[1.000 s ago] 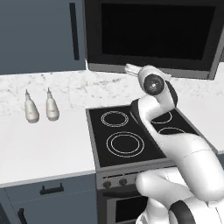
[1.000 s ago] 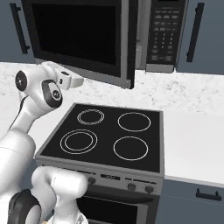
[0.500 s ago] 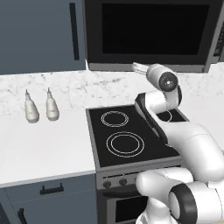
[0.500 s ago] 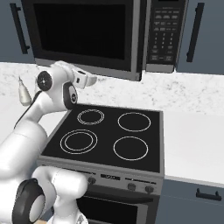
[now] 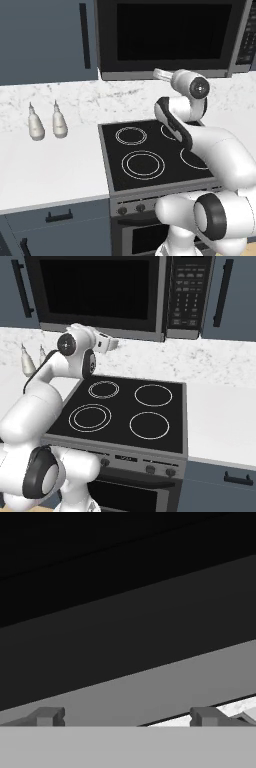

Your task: Open the microwave, place the bowl with waffle inside the microwave, then close the microwave door and turn it on.

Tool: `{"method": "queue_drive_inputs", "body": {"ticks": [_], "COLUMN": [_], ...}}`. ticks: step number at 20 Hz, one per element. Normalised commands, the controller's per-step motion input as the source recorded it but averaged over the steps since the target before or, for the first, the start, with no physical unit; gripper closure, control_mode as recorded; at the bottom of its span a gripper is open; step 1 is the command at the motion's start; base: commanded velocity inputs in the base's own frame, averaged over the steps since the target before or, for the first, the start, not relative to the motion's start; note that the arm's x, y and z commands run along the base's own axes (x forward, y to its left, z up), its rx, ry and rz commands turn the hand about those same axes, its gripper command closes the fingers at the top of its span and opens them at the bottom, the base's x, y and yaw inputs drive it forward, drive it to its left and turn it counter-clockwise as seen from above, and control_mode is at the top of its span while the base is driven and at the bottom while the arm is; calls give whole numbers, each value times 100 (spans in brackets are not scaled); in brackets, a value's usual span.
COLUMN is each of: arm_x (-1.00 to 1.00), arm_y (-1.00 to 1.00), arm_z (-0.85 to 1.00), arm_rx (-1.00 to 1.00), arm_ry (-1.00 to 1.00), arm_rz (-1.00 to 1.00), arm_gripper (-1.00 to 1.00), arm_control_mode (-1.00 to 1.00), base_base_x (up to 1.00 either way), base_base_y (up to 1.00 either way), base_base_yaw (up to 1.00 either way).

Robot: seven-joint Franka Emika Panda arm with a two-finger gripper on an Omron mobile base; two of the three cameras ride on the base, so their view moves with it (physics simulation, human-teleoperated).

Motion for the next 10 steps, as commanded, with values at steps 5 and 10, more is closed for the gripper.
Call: {"method": "queue_drive_inputs", "body": {"ticks": [5, 10], "arm_x": [12, 38], "arm_y": [0, 0], "arm_z": [0, 0], "arm_rx": [0, 0], "arm_ry": [2, 5], "arm_rz": [1, 0], "arm_gripper": [-100, -100], "arm_control_mode": [-100, -100], "base_base_x": [0, 0], "base_base_y": [0, 0], "base_base_yaw": [0, 0]}}
